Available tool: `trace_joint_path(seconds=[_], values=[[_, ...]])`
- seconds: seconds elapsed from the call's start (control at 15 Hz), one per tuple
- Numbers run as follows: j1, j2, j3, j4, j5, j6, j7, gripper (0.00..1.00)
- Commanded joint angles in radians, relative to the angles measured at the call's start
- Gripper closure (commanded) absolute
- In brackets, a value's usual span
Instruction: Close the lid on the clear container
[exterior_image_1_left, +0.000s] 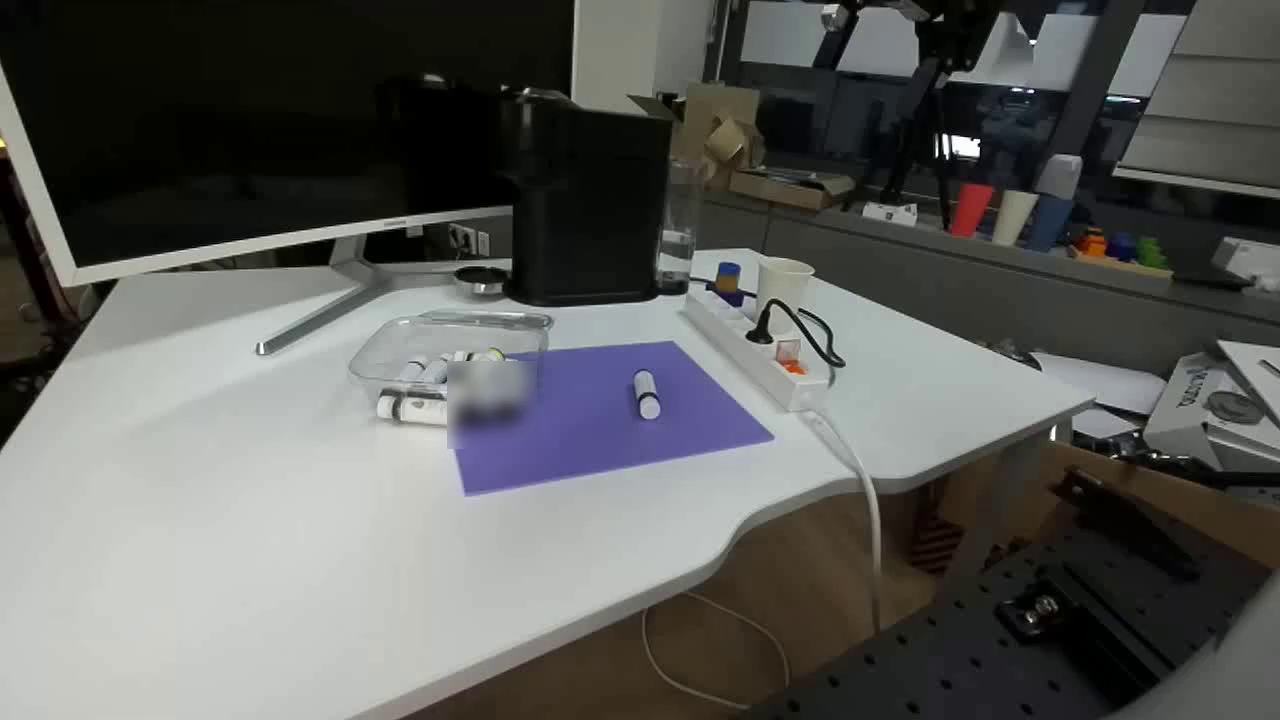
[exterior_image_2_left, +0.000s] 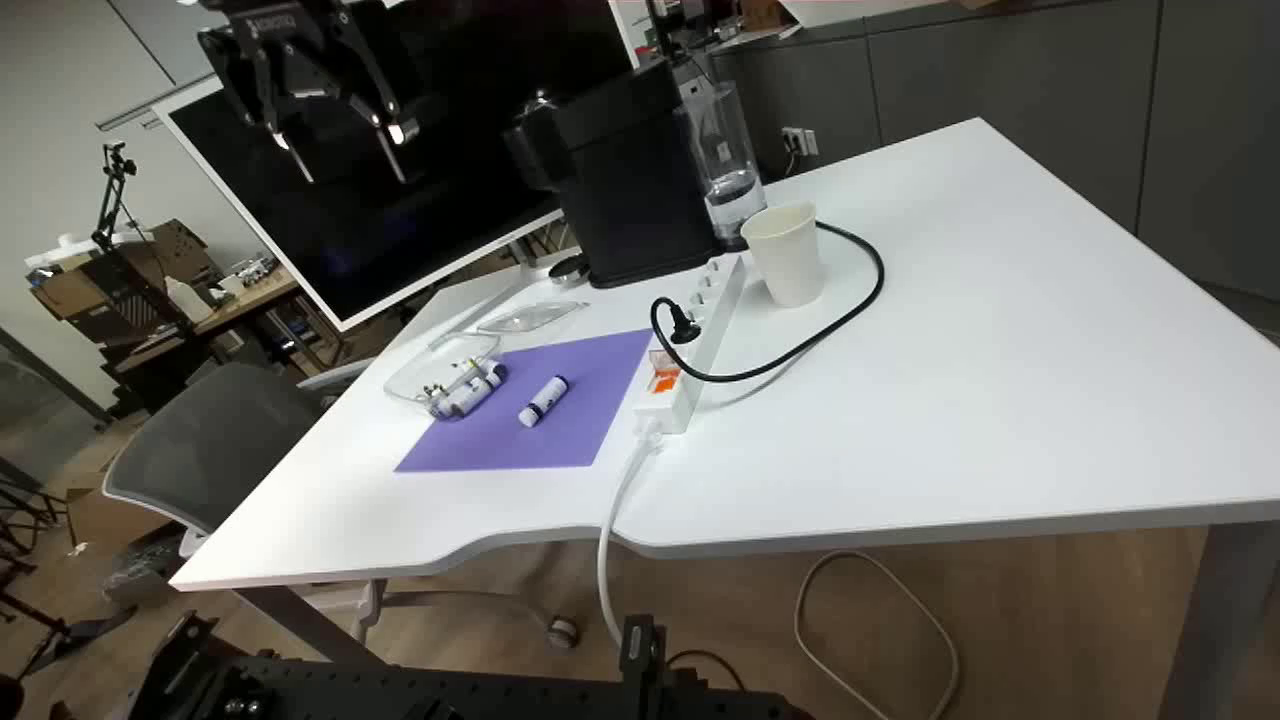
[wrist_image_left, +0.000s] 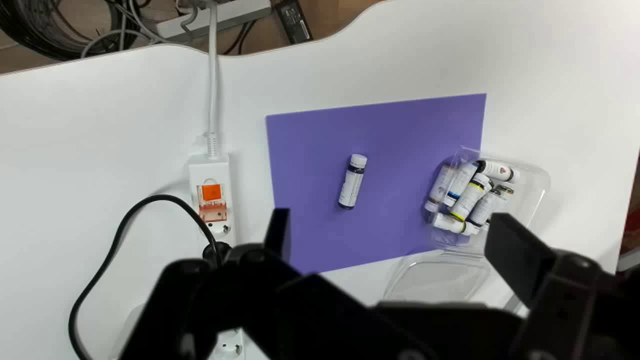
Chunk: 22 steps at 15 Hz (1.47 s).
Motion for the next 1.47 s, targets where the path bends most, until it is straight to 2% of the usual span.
trace_joint_path(seconds=[0.0,0.8,0.87,1.0,1.2,1.4], values=[[-0.027,0.005,0.025,0.002,0.014,-0.004,-0.012,0.00],[-0.020,0.027,0.024,0.011,0.024,0.014,-0.020,0.00],[-0.012,0.053,0.018,0.026,0.045,0.017,-0.028,0.00],[-0.010,0.134,0.025,0.050,0.086,0.104,0.012,0.00],[0.019,0.306,0.016,0.114,0.234,0.239,0.023,0.00],[0.037,0.491,0.046,0.208,0.419,0.321,0.030,0.00]])
